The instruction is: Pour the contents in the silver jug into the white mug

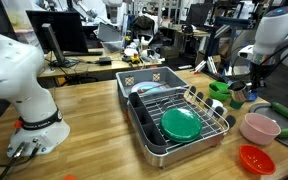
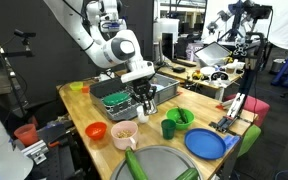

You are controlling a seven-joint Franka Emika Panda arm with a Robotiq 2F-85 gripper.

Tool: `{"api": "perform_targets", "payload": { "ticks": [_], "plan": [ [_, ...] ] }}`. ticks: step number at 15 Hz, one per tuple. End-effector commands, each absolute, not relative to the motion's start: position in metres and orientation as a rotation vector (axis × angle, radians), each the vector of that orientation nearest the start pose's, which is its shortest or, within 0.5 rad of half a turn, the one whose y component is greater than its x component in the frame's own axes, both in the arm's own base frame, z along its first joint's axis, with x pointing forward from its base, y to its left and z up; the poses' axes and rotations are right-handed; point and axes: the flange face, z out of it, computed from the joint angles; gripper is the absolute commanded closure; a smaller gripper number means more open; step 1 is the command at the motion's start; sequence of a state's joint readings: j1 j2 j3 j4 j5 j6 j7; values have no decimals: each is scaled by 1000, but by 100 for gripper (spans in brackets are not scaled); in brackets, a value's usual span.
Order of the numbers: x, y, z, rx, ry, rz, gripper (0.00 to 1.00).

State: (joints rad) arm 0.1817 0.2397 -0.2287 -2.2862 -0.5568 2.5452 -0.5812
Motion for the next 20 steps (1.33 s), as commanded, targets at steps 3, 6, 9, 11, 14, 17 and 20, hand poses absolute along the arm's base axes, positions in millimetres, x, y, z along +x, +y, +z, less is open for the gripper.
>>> {"api": "perform_targets", "payload": {
  "ticks": [3, 6, 9, 11, 14, 17, 20],
  "plan": [
    [535, 14, 262, -3123, -1794, 354, 96],
    [538, 41, 266, -3151, -1866, 500, 96],
    [540, 59, 265, -3144, -1939, 624, 96],
    [541, 67, 263, -3136, -1994, 717, 96],
    [548, 81, 256, -3090, -2100, 829, 96],
    [557, 98, 243, -3022, -2230, 892, 96],
    [562, 111, 231, -2954, -2319, 983, 96]
  ]
}}
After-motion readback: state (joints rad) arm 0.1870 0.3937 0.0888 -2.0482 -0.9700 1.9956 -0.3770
